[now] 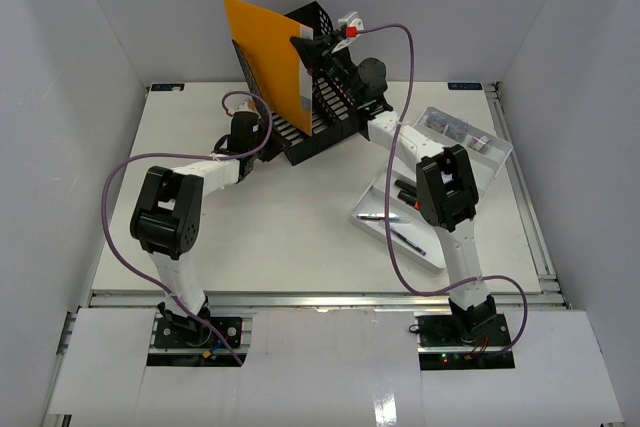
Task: Organize the desk
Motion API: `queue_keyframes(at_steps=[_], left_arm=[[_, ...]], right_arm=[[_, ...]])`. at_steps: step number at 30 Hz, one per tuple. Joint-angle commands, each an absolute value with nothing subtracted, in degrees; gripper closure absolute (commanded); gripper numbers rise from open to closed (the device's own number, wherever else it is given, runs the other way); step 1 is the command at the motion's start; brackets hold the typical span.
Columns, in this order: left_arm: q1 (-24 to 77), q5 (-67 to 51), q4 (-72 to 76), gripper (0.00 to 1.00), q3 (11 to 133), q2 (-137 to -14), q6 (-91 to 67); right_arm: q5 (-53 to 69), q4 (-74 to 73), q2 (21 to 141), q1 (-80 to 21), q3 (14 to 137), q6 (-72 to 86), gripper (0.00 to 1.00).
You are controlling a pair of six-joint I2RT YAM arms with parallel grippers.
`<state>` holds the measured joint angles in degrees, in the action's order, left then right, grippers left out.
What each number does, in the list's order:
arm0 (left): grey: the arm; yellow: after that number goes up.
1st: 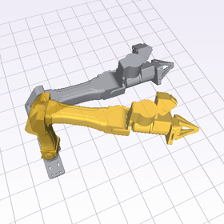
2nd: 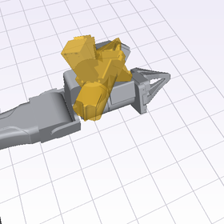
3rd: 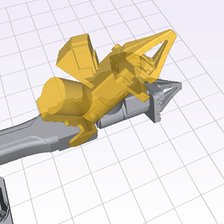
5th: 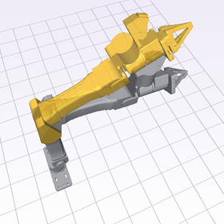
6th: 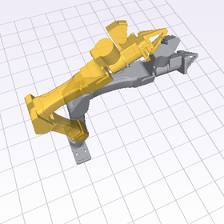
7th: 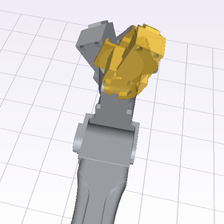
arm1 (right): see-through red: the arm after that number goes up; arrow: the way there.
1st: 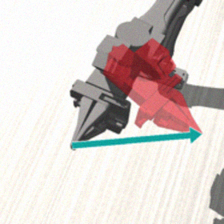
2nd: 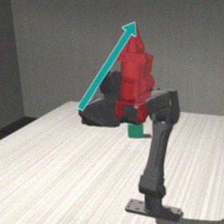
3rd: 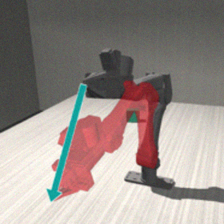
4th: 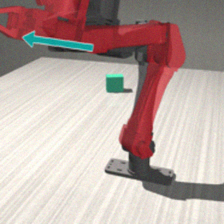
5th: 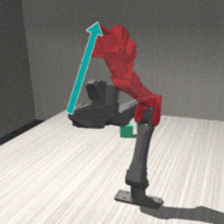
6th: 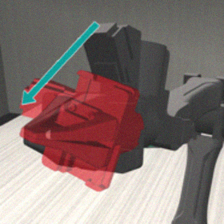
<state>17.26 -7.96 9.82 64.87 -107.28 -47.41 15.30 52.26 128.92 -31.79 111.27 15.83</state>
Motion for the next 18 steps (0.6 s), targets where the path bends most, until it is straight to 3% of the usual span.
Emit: queue_keyframes(at_steps=[1, 18], left_arm=[[20.4, -15.1, 5.5, 1.0, 62.1, -109.7, -44.8], [21.1, -16.8, 1.9, 1.0, 65.9, -110.7, -41.7]], right_arm=[[16.2, 58.2, 131.3, -32.4, 116.5, 15.5, 0.92], [15.9, 59.3, 135.3, -32.3, 118.9, 16.4, 0.92]])
